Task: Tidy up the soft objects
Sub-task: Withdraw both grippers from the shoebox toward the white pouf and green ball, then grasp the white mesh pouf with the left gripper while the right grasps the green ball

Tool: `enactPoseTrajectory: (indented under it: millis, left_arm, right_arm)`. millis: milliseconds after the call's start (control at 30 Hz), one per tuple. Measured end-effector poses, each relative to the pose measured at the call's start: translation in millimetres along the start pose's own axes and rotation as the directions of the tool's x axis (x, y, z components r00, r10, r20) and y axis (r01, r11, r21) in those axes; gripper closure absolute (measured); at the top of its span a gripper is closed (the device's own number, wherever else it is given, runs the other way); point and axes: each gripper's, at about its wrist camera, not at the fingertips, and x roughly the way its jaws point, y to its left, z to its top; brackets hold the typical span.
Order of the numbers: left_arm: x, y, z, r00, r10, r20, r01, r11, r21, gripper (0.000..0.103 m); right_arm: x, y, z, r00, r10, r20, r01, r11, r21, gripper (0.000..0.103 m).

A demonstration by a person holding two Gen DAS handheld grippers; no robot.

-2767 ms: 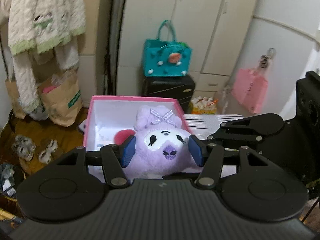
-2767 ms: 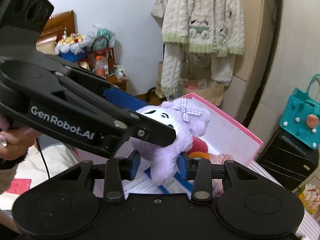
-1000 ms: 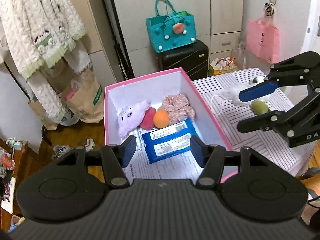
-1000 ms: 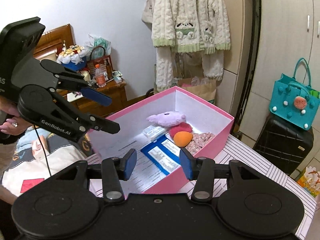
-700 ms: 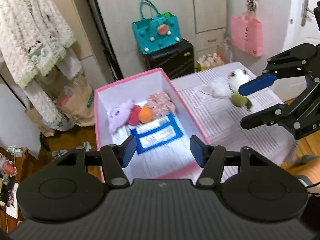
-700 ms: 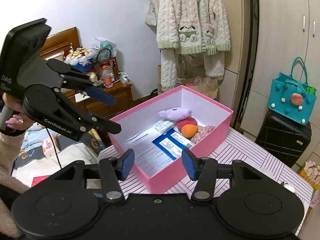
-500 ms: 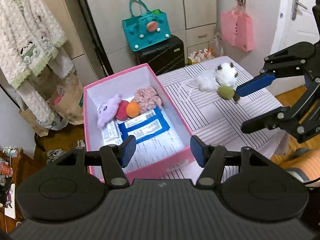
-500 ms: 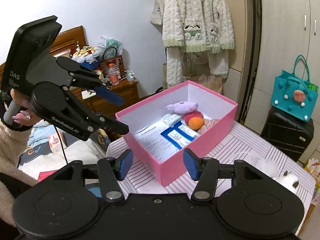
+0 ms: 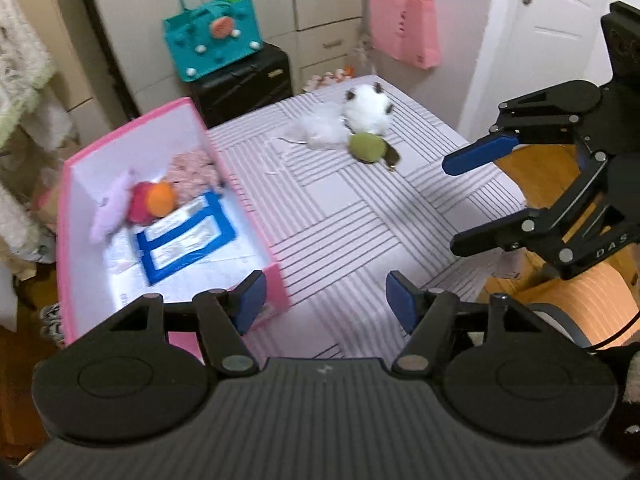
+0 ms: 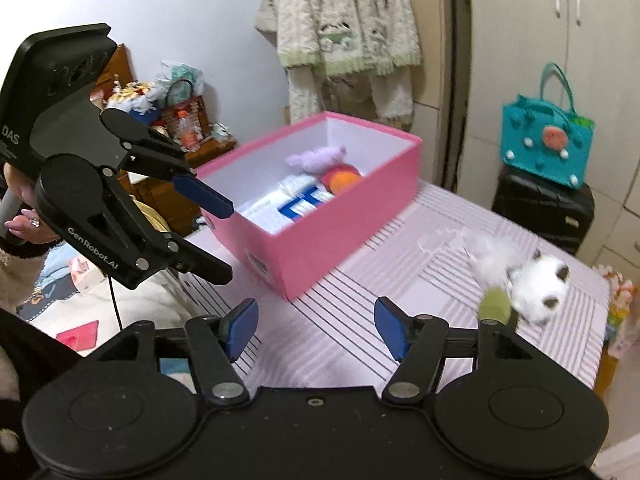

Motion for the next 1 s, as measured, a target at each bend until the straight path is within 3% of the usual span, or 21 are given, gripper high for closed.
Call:
enactPoseTrajectory:
  millis: [133, 333, 533, 633, 767, 1000]
  left_arm:
    - [19, -10, 4, 0.999, -0.041, -0.002, 0.041, 0.999, 0.000, 0.039]
    - [36, -14, 22, 0.992, -0.118, 0.039, 0.120, 0.992, -0.038, 0.040]
    - [57, -25, 47, 0.989, -0.083, 0.124, 0.087, 0.996, -0.029, 0.040]
    - [79, -31, 58, 0.987, -0.051, 0.154, 0.060, 0.997, -0.052, 0.040]
    - [107, -28, 66, 0.983, -0.020, 0.182, 0.038, 0.994, -0.098, 0.040]
    - [147, -23, 79, 0.969, 0.024, 0.247, 0.019, 0.985, -0.171, 0.040]
  right_arm:
    - [-1, -19, -16, 0.999, -0.042, 0.011, 0.041, 0.998, 0.045, 0.032]
    - [-15, -35, -36, 0.990, -0.092, 0.104, 0.081, 0.992, 0.100, 0.032]
    - [-6, -57, -50, 0.976, -0.118, 0.185, 0.097, 0.988, 0.118, 0.027]
    - [12, -69, -53, 0.946, -0.233, 0.226, 0.203, 0.968, 0.146, 0.026]
    - [37, -91, -56, 0.938, -0.282, 0.204, 0.240, 0.949, 0.206, 0.026]
    - [76, -106, -60, 0.906, -0.366, 0.214, 0.342, 0.929, 0.141, 0.030]
